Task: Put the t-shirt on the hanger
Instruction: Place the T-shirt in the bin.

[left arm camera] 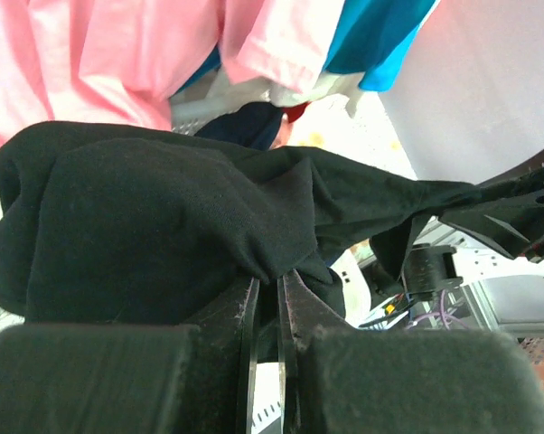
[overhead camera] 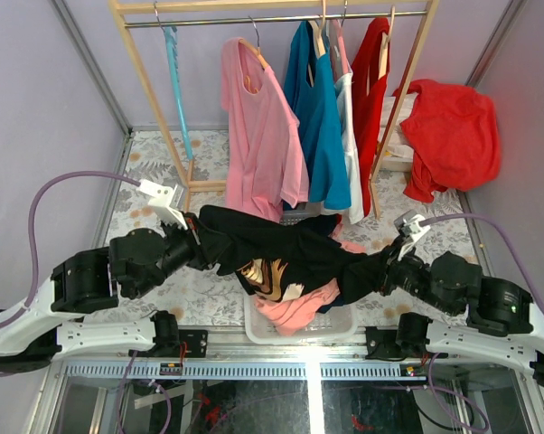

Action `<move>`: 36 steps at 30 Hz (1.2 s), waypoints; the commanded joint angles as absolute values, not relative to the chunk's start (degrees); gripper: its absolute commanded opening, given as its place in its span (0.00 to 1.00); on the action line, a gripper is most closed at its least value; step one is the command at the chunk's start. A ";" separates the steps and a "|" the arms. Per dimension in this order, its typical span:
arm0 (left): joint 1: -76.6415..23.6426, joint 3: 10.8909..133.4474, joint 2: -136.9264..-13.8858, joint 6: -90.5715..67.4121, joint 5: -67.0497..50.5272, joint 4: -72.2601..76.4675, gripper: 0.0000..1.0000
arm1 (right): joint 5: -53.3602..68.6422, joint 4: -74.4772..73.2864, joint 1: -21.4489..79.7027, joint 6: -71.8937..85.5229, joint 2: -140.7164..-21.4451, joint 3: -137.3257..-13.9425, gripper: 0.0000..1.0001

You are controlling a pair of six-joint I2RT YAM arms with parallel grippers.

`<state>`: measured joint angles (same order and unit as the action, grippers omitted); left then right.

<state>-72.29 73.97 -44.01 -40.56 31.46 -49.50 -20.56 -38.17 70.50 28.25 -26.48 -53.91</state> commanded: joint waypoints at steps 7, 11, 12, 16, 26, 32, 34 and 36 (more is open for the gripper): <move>-72.06 70.44 -42.29 -43.30 30.26 -48.38 0.06 | -16.40 -36.00 70.58 28.85 -30.26 -56.02 0.65; -72.10 69.42 -42.72 -42.62 29.43 -46.47 0.06 | -10.67 -32.30 70.58 26.31 -35.14 -57.93 0.71; -72.03 69.50 -43.18 -42.44 29.27 -46.27 0.06 | -9.22 -30.72 70.58 25.94 -36.79 -58.12 0.72; -72.01 69.95 -44.14 -41.64 28.74 -44.99 0.06 | -4.58 -24.89 70.58 23.97 -44.57 -60.20 0.72; -72.07 69.78 -46.95 -41.07 26.55 -42.18 0.06 | -1.21 -15.10 70.58 21.54 -55.26 -64.89 0.71; -72.03 69.41 -48.03 -40.87 25.87 -40.67 0.05 | 0.24 -11.55 70.60 21.43 -57.38 -65.58 0.70; -72.05 69.45 -48.44 -40.78 25.63 -40.39 0.06 | 0.45 -10.78 70.58 21.32 -57.90 -65.98 0.70; -72.02 69.39 -48.65 -40.72 25.58 -40.28 0.06 | 0.93 -10.72 70.63 21.05 -58.54 -66.68 0.70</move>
<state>-72.29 69.60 -48.49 -41.67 26.02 -45.63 -0.49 -15.57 70.50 22.35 -57.67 -63.13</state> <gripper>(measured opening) 0.060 0.698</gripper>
